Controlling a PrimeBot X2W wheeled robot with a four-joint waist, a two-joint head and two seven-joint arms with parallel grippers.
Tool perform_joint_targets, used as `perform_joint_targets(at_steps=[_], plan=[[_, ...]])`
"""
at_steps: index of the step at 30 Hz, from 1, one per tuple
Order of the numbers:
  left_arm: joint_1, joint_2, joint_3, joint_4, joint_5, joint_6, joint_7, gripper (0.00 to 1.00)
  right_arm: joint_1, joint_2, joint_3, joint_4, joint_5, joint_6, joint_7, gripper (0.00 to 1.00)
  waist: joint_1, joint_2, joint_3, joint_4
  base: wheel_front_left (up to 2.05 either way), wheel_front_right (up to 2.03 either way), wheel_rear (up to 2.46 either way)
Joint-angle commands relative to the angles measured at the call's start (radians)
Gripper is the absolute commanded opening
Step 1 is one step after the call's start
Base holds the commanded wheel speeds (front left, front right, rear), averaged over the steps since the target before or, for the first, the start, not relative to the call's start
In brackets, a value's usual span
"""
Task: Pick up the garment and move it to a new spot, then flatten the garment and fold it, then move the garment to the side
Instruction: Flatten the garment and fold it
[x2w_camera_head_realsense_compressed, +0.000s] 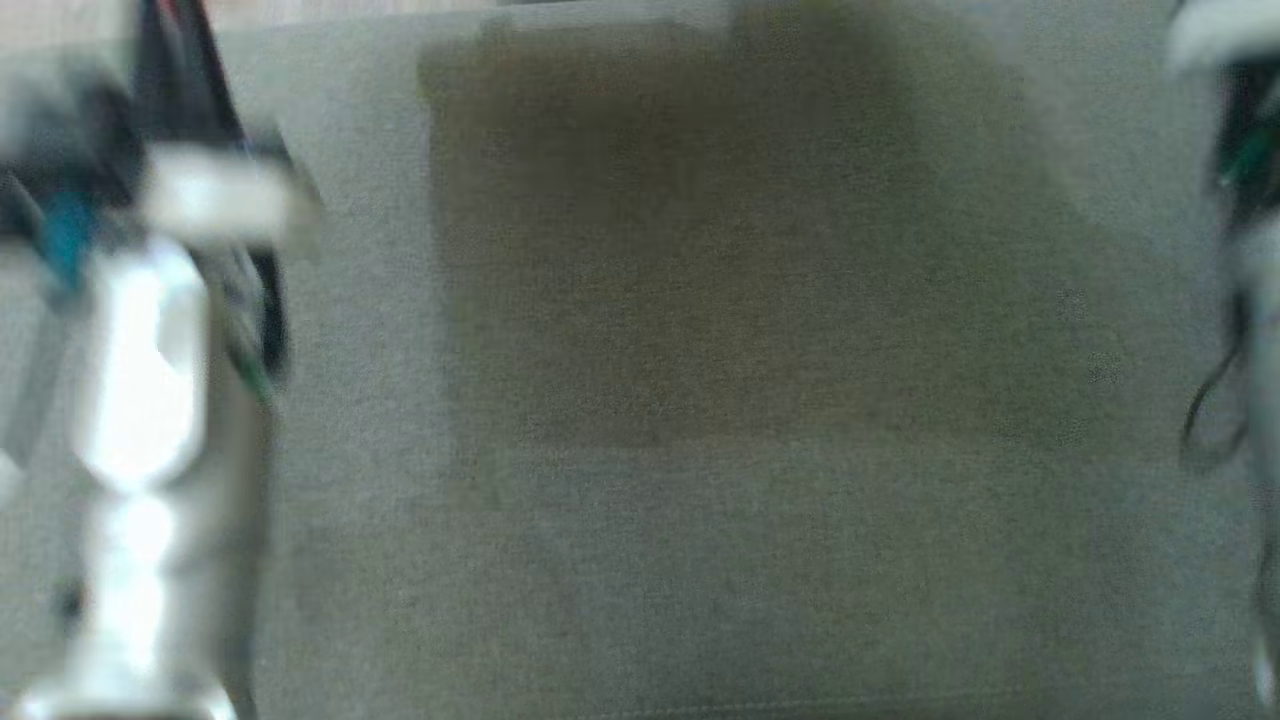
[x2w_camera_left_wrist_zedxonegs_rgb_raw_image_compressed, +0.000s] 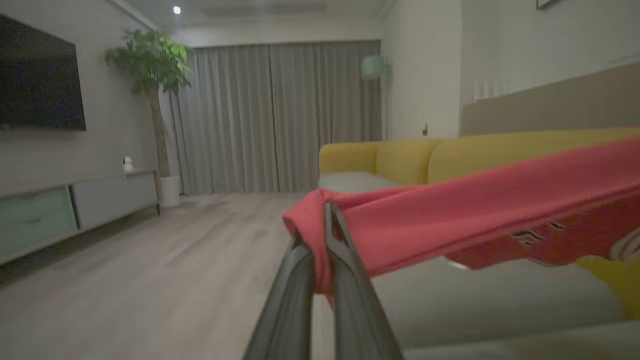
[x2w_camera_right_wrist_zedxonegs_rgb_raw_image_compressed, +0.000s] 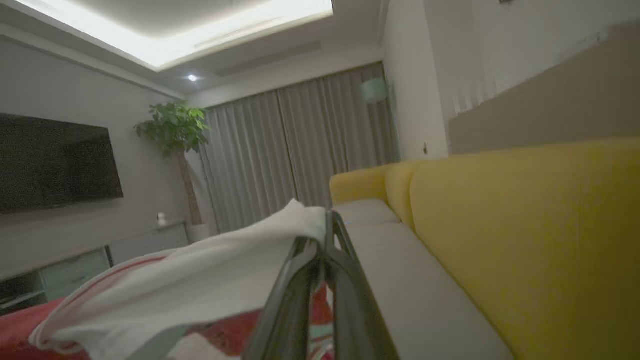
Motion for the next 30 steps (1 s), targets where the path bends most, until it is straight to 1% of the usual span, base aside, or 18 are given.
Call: perform_joint_targets(at_steps=[1, 4, 6, 10, 14, 16, 18, 21, 23, 24, 27, 30], plan=[[0.044, 0.021, 0.043, -0.015, -0.013, 0.005, -0.003, 0.0, 0.054, 0.005, 0.008, -0.021, 0.026, 0.003, -0.01, 0.0, 0.0, 0.0, -0.004, -0.005, 0.0, 0.0, 0.0], [0.227, -0.035, 0.055, 0.045, -0.036, -0.002, -0.004, 0.0, 0.253, 0.018, 0.032, -0.025, 0.104, 0.003, -0.013, 0.0, 0.0, 0.0, -0.013, -0.013, 0.0, 0.0, 0.0], [0.324, -0.063, 0.056, 0.107, -0.053, -0.02, -0.004, 0.0, 0.385, 0.031, 0.046, -0.043, 0.165, 0.003, -0.014, 0.0, 0.0, 0.0, -0.019, -0.019, 0.0, 0.0, 0.0], [0.454, -0.094, 0.078, 0.157, -0.073, -0.032, -0.004, 0.0, 0.607, 0.041, 0.078, -0.096, 0.247, 0.003, -0.017, 0.0, 0.0, 0.0, -0.04, -0.034, 0.0, 0.0, 0.0], [0.555, -0.107, 0.112, 0.136, -0.086, -0.025, -0.004, 0.0, 0.77, 0.041, 0.109, -0.158, 0.308, 0.003, -0.018, 0.0, 0.0, 0.0, -0.077, -0.048, 0.0, 0.0, 0.0], [0.604, -0.109, 0.117, 0.128, -0.081, -0.03, -0.004, 0.0, 0.834, 0.045, 0.107, -0.174, 0.344, 0.003, -0.018, 0.0, 0.0, 0.0, -0.102, -0.055, 0.0, 0.0, 0.0], [0.648, -0.11, 0.122, 0.12, -0.077, -0.037, -0.004, 0.0, 0.891, 0.039, 0.131, -0.193, 0.363, 0.003, -0.018, 0.0, 0.0, 0.0, -0.123, -0.059, 0.0, 0.0, 0.0], [0.71, -0.11, 0.138, 0.097, -0.095, -0.034, -0.004, 0.0, 0.966, 0.023, 0.161, -0.224, 0.389, 0.003, -0.018, 0.0, 0.0, 0.0, -0.156, -0.064, 0.0, 0.0, 0.0], [0.75, -0.111, 0.144, 0.071, -0.121, -0.029, -0.004, 0.0, 1.004, -0.009, 0.198, -0.254, 0.365, 0.003, -0.018, 0.0, 0.0, 0.0, -0.169, -0.065, 0.0, 0.0, 0.0], [0.769, -0.111, 0.145, 0.058, -0.132, -0.026, -0.004, 0.0, 1.022, -0.014, 0.211, -0.266, 0.372, 0.003, -0.018, 0.0, 0.0, 0.0, -0.171, -0.066, 0.0, 0.0, 0.0], [0.808, -0.111, 0.131, 0.019, -0.145, -0.019, -0.004, 0.0, 1.053, -0.02, 0.211, -0.296, 0.395, 0.003, -0.018, 0.0, 0.0, 0.0, -0.17, -0.063, 0.0, 0.0, 0.0], [0.8, -0.111, 0.11, -0.02, -0.143, -0.016, -0.004, 0.0, 1.037, -0.014, 0.187, -0.325, 0.41, 0.003, -0.018, 0.0, 0.0, 0.0, -0.152, -0.055, 0.0, 0.0, 0.0]])
